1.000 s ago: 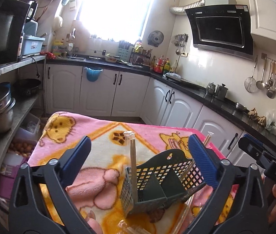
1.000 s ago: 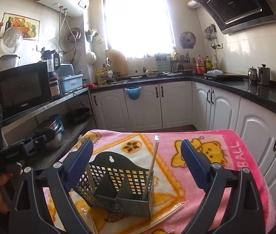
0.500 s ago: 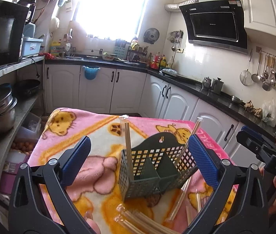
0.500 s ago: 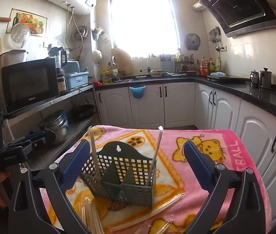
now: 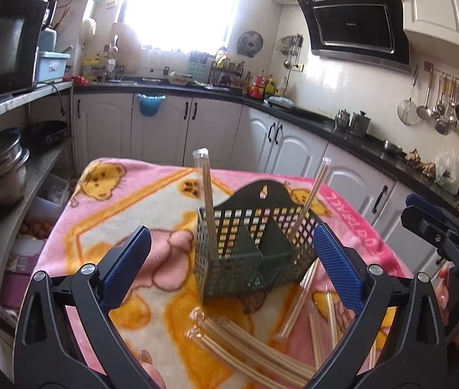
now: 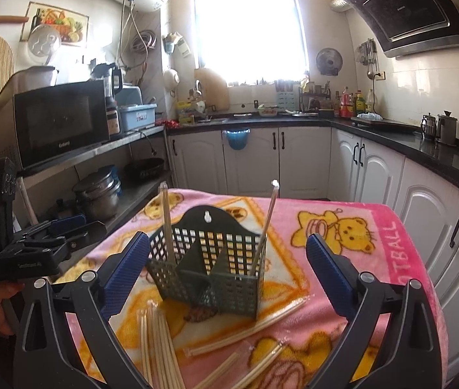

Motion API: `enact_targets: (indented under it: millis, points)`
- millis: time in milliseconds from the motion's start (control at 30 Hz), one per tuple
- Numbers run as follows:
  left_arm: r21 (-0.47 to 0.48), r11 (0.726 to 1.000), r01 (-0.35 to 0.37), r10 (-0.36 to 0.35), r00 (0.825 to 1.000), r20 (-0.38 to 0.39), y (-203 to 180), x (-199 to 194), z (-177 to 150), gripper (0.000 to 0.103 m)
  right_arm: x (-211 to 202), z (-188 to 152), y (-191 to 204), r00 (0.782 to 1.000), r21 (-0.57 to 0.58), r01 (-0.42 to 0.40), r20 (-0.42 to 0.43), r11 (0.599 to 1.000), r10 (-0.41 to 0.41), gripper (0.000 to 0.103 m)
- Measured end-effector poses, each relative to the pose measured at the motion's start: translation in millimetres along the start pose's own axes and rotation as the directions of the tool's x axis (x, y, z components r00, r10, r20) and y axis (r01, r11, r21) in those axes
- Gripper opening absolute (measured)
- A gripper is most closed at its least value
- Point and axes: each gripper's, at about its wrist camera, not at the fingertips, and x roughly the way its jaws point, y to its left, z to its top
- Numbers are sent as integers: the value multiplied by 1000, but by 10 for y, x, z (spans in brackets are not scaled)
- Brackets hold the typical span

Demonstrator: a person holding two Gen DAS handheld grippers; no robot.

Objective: Organize utensils
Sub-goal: 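Withdraw both grippers from the caddy back toward the loose chopsticks, then close the right gripper on a loose chopstick while the left gripper grasps another chopstick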

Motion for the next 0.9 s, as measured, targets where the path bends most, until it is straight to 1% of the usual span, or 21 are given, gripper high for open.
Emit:
enact_targets:
  millis: [333,533,733,900]
  points:
    - [-41,999,-29,26,996,-81,154,79,-305,92,-18,-254,53,998,-27,15,-60,1000,-16,94]
    - [-58,997,-42,35,992,-125,219,132,-469,92,26,-422,51,994,-28,13,-112,1000,-17,94]
    - [-56,998,-25,15,985,-171,185,220,-631,92,91,-629,41,985,-24,14,-171,1000,-18,94]
    - [-59,998,10,-23,975,-222,119,323,-774,91,161,-758,7,977,-28,31,-211,999,-37,94]
